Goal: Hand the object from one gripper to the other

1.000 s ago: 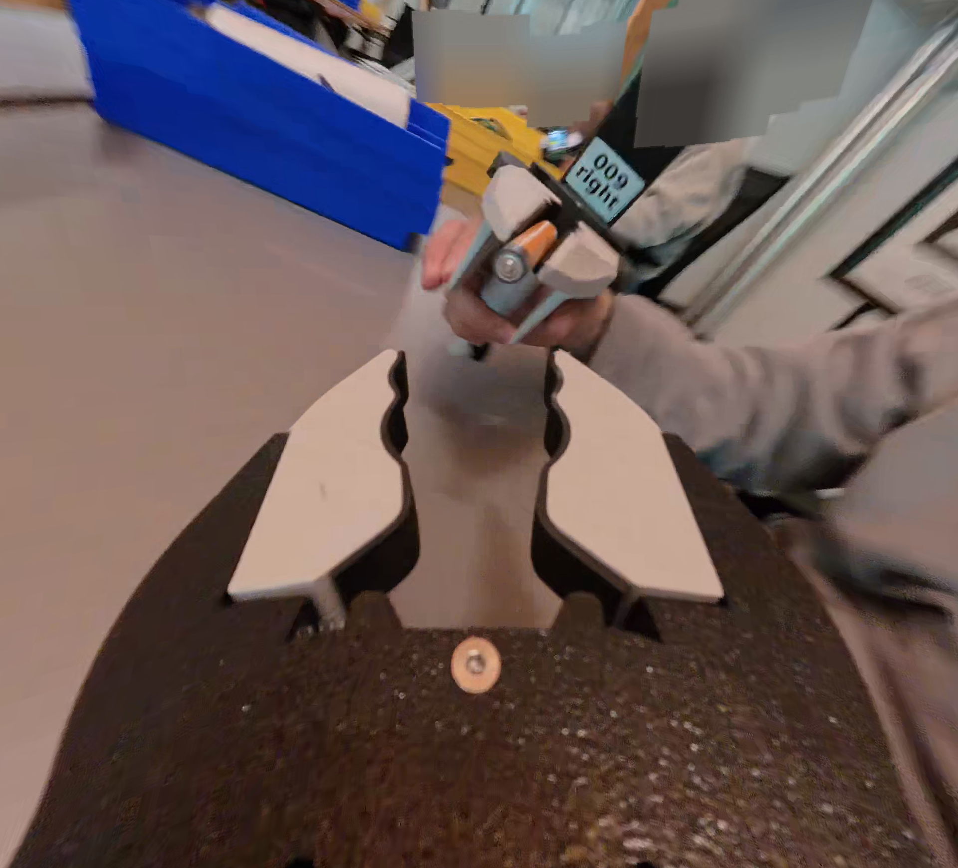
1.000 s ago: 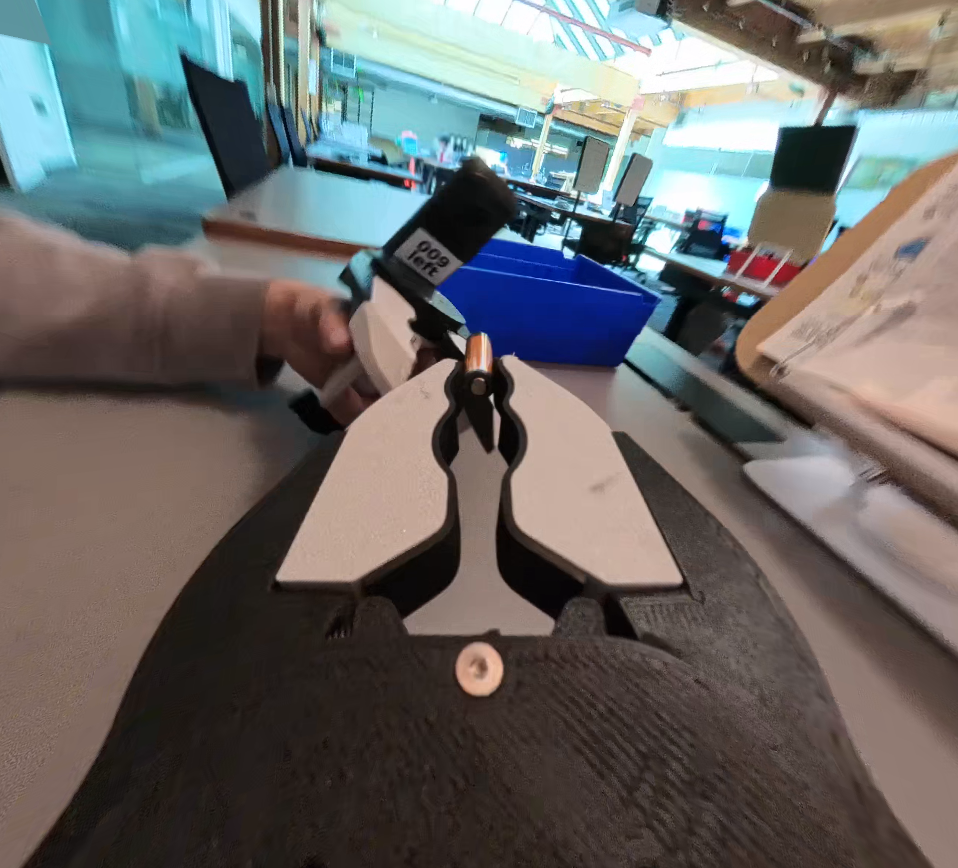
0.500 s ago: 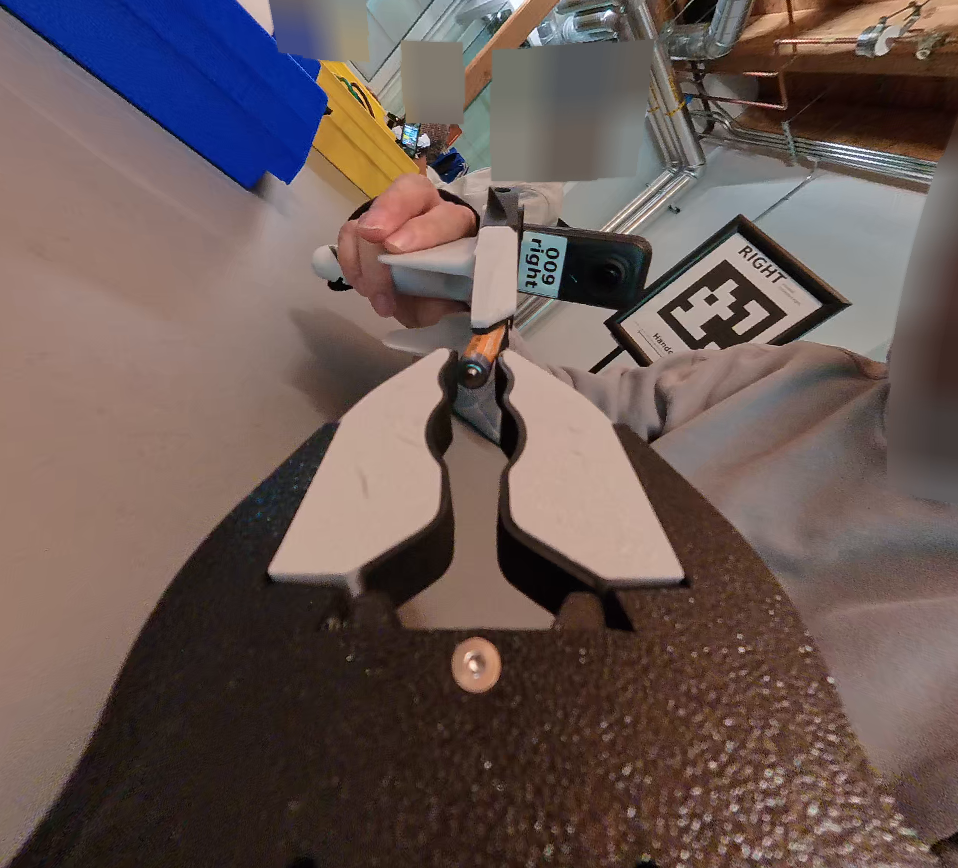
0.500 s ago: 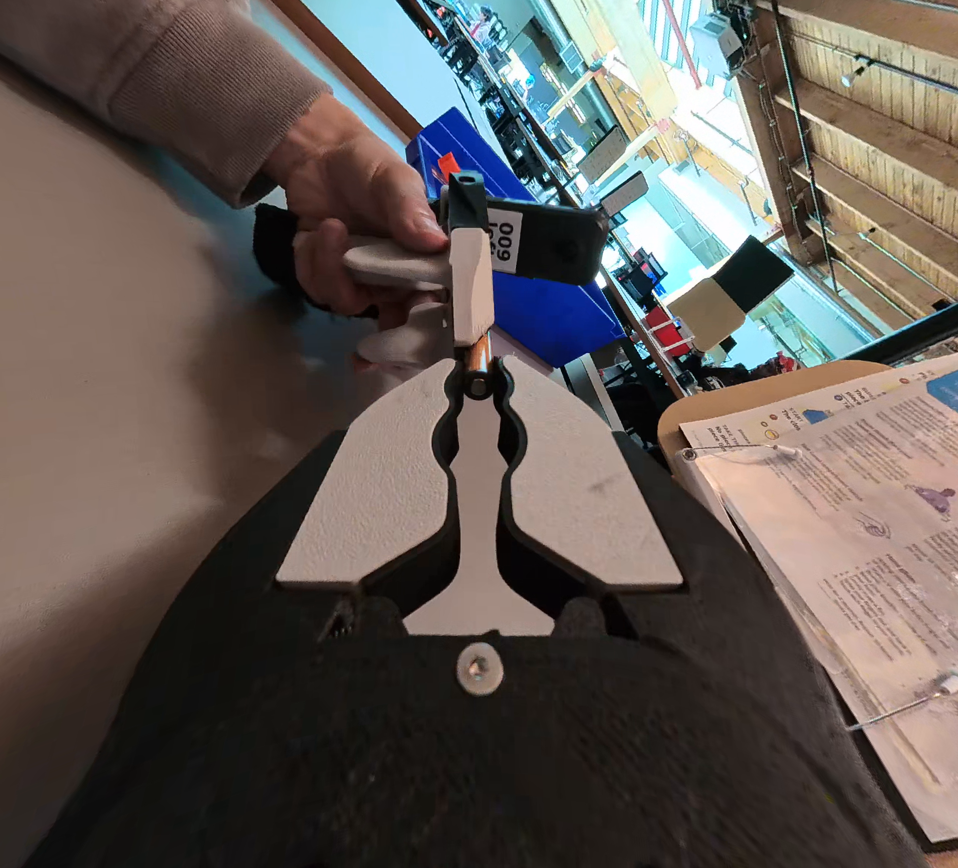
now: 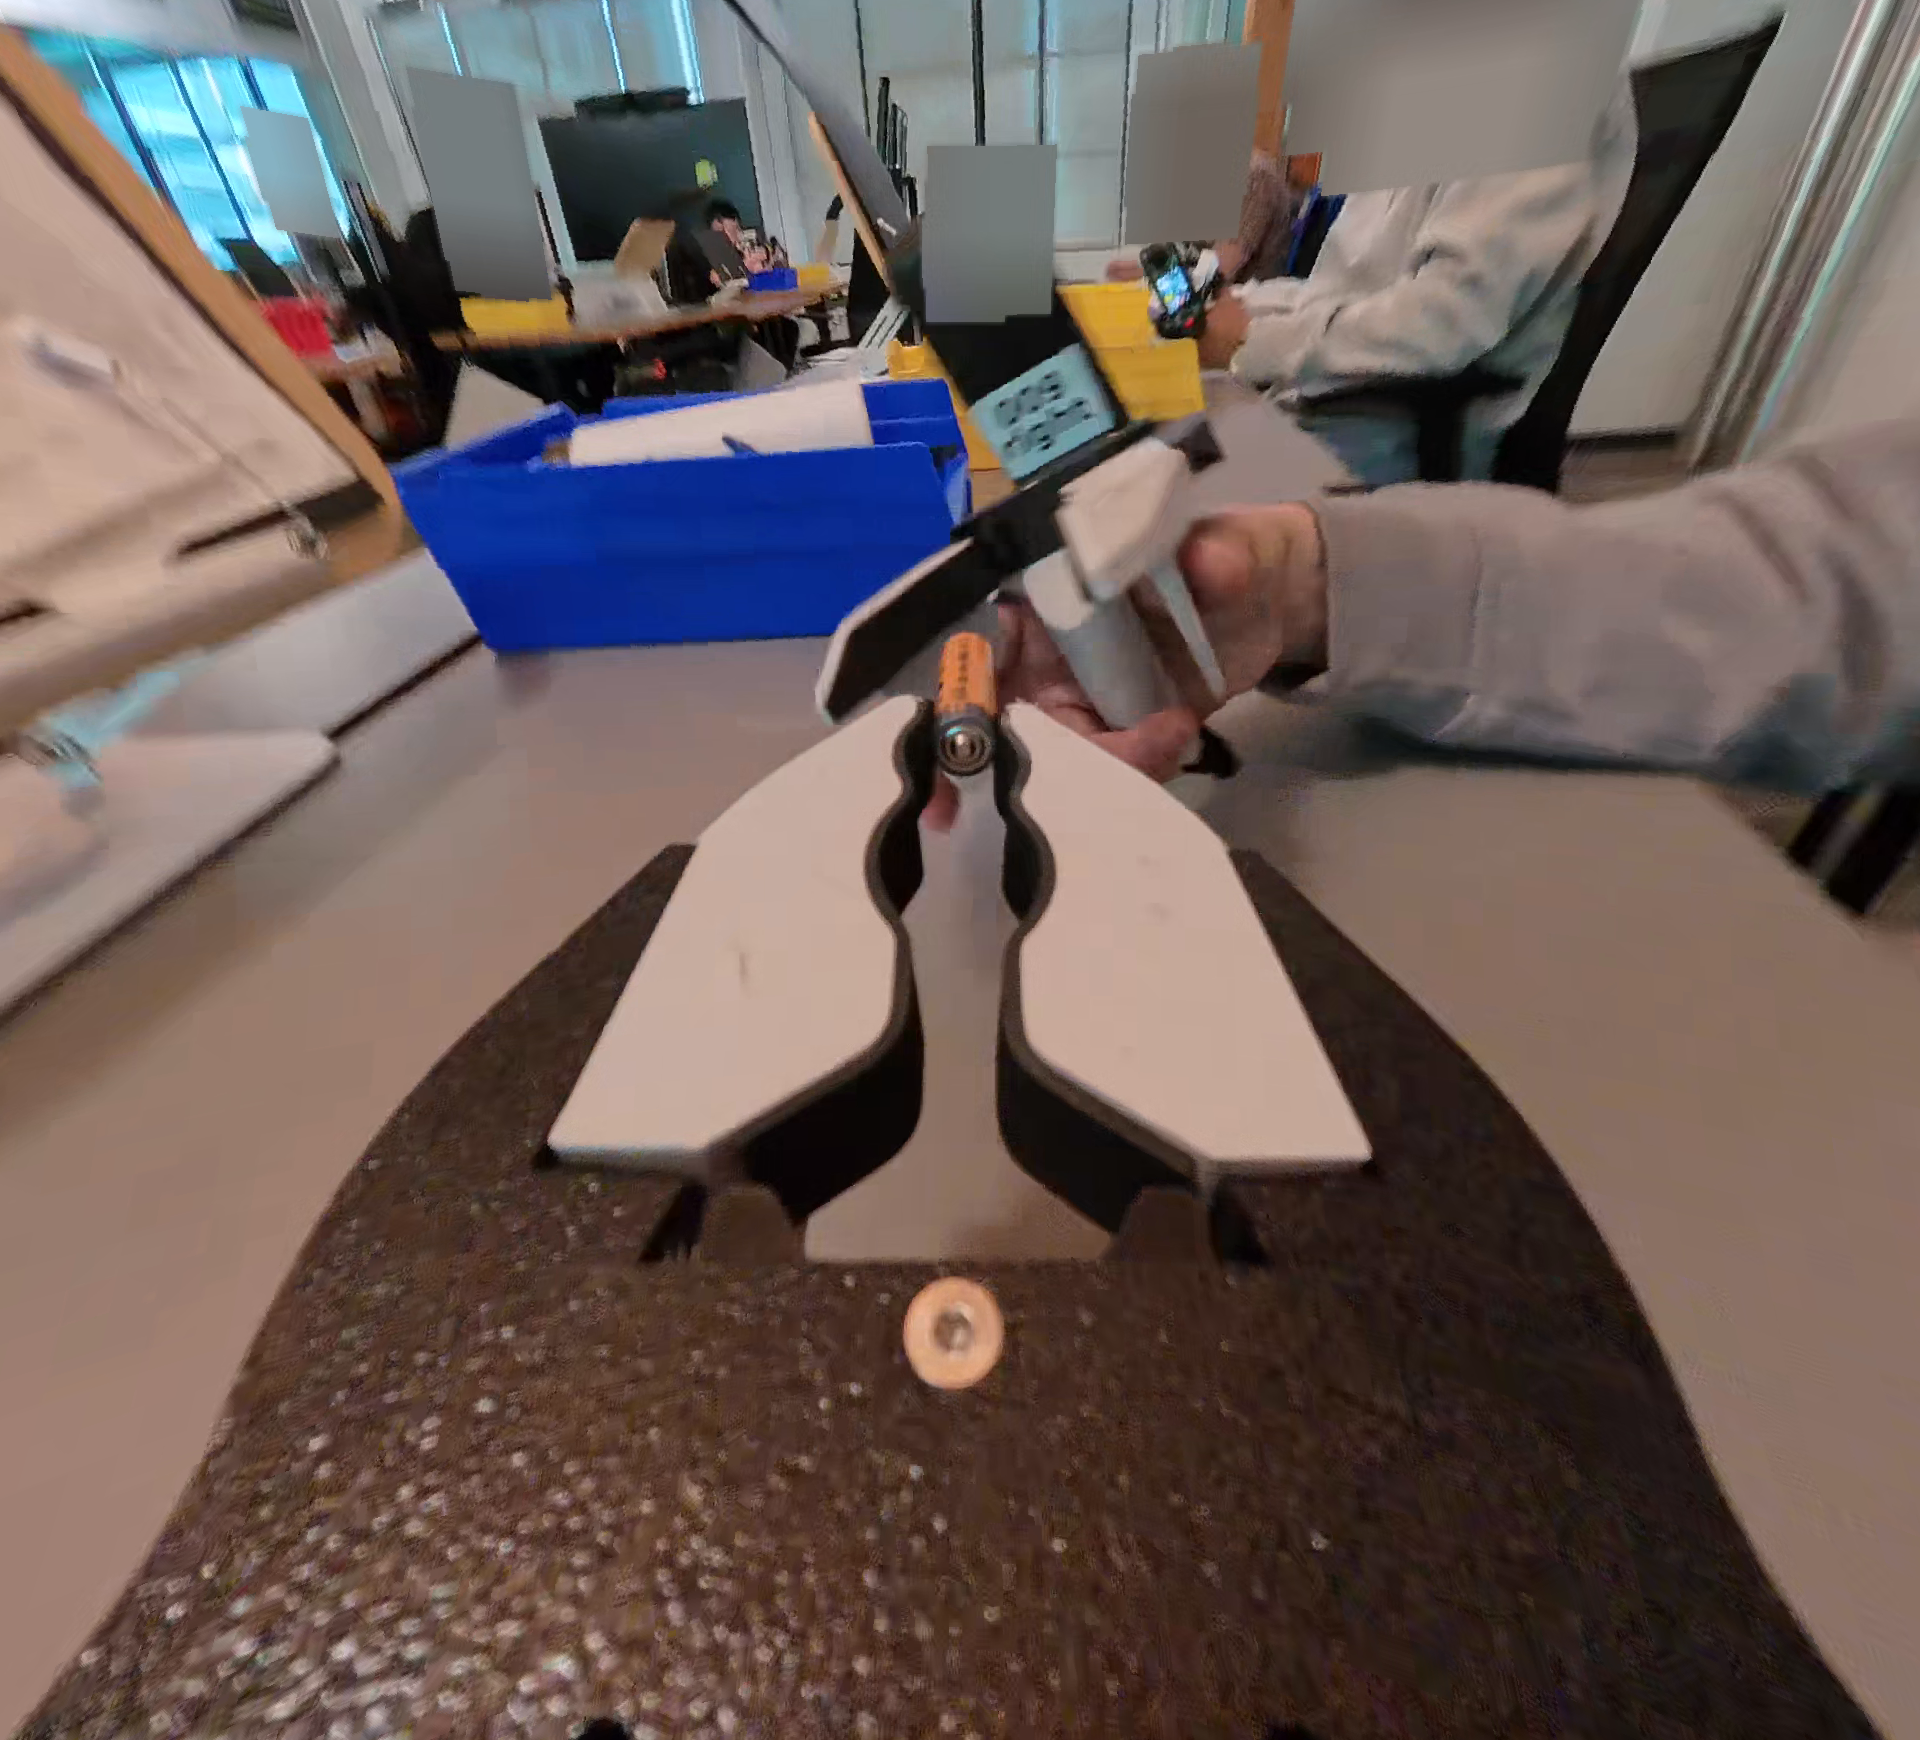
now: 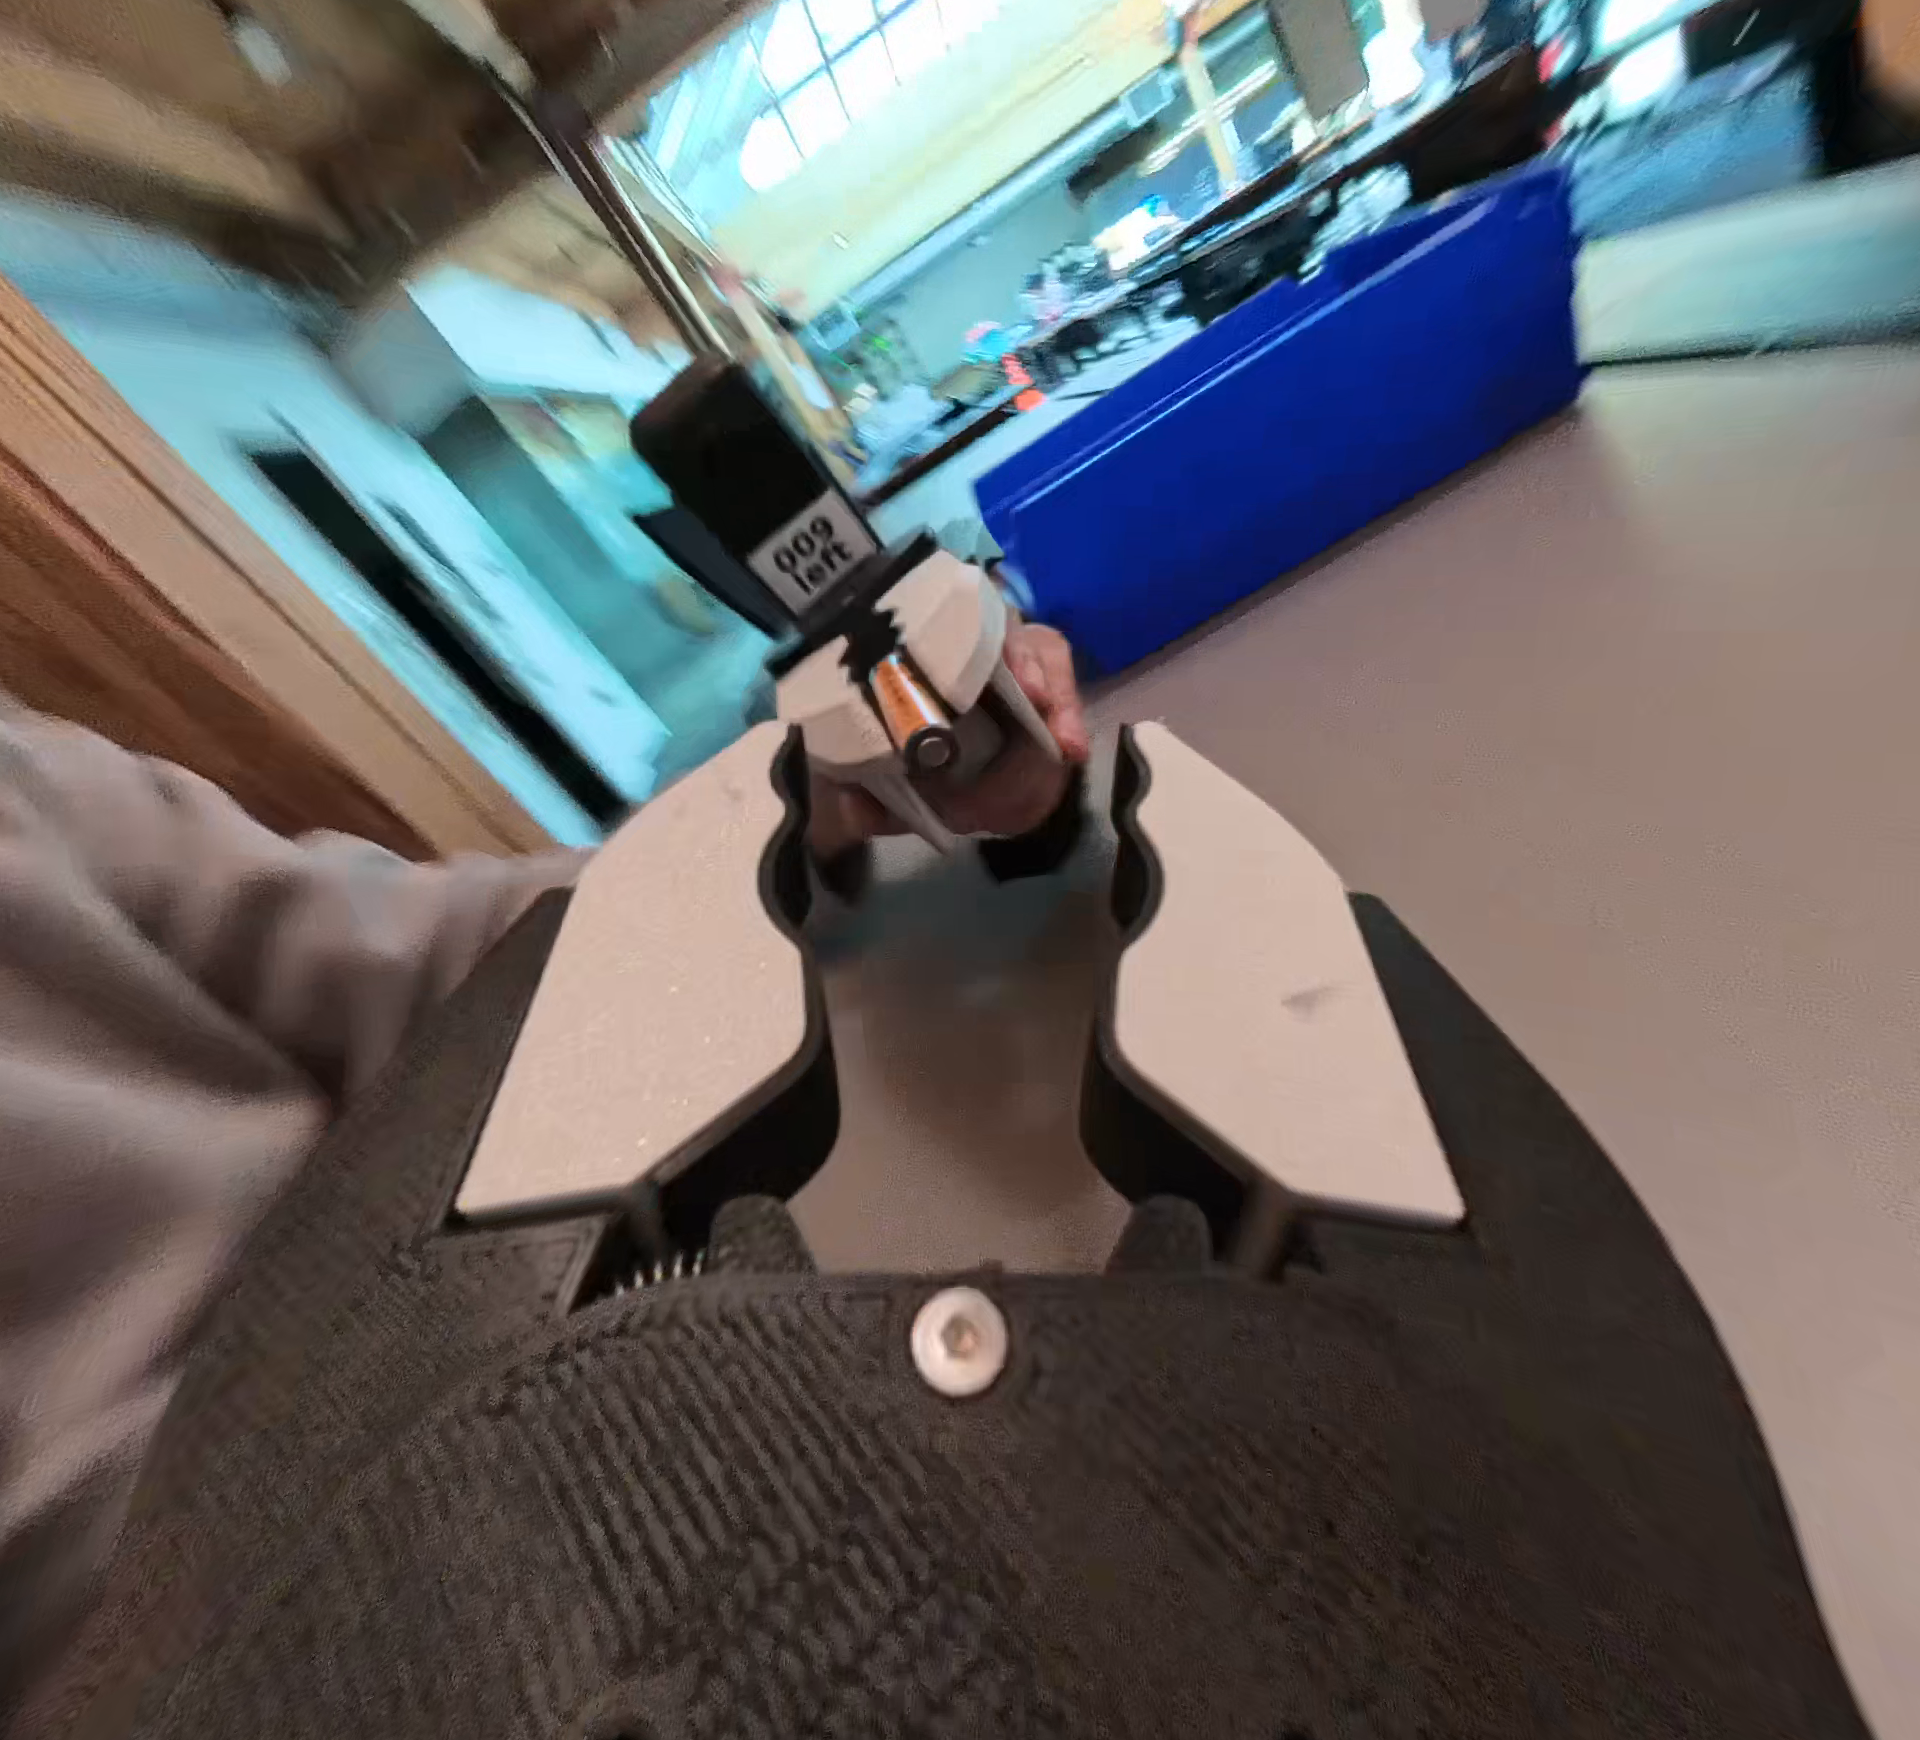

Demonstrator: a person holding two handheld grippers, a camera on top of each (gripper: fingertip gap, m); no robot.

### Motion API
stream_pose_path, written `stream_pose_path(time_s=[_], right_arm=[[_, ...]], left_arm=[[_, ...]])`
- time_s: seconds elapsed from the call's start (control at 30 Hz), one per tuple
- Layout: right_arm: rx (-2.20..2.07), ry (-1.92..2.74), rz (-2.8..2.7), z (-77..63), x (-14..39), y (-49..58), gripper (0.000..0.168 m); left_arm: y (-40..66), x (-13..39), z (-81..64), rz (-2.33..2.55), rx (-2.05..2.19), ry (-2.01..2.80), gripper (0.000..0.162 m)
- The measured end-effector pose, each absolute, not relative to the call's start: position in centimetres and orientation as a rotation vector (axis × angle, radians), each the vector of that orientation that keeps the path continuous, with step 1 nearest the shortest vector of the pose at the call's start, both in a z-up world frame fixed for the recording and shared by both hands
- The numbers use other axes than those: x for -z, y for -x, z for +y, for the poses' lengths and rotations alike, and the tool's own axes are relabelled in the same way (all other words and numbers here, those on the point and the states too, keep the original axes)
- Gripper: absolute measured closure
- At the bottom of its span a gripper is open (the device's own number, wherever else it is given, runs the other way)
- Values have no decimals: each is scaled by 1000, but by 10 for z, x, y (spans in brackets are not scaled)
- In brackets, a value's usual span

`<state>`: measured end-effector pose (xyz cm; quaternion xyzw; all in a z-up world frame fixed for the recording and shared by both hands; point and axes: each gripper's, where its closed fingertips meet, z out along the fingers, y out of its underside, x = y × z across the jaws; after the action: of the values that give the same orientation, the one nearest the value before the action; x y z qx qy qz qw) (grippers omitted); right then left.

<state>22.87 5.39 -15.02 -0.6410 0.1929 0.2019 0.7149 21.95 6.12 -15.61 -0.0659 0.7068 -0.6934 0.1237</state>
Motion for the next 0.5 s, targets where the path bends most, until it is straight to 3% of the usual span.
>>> stream_pose_path(time_s=[0.2, 0.33, 0.4, 0.5], right_arm=[[-848, 1274, 531, 53, 148, -220, 132], [-840, 1354, 518, 57, 158, -215, 140], [-852, 1351, 479, 56, 156, -211, 156], [-833, 1360, 460, 56, 155, -210, 157]], left_arm=[[-217, 158, 53, 1946, 1721, -66, 152], [-214, 157, 50, 1925, 1694, -103, 152], [-215, 159, 50, 1926, 1672, -104, 152], [-216, 159, 51, 1925, 1668, -108, 152]])
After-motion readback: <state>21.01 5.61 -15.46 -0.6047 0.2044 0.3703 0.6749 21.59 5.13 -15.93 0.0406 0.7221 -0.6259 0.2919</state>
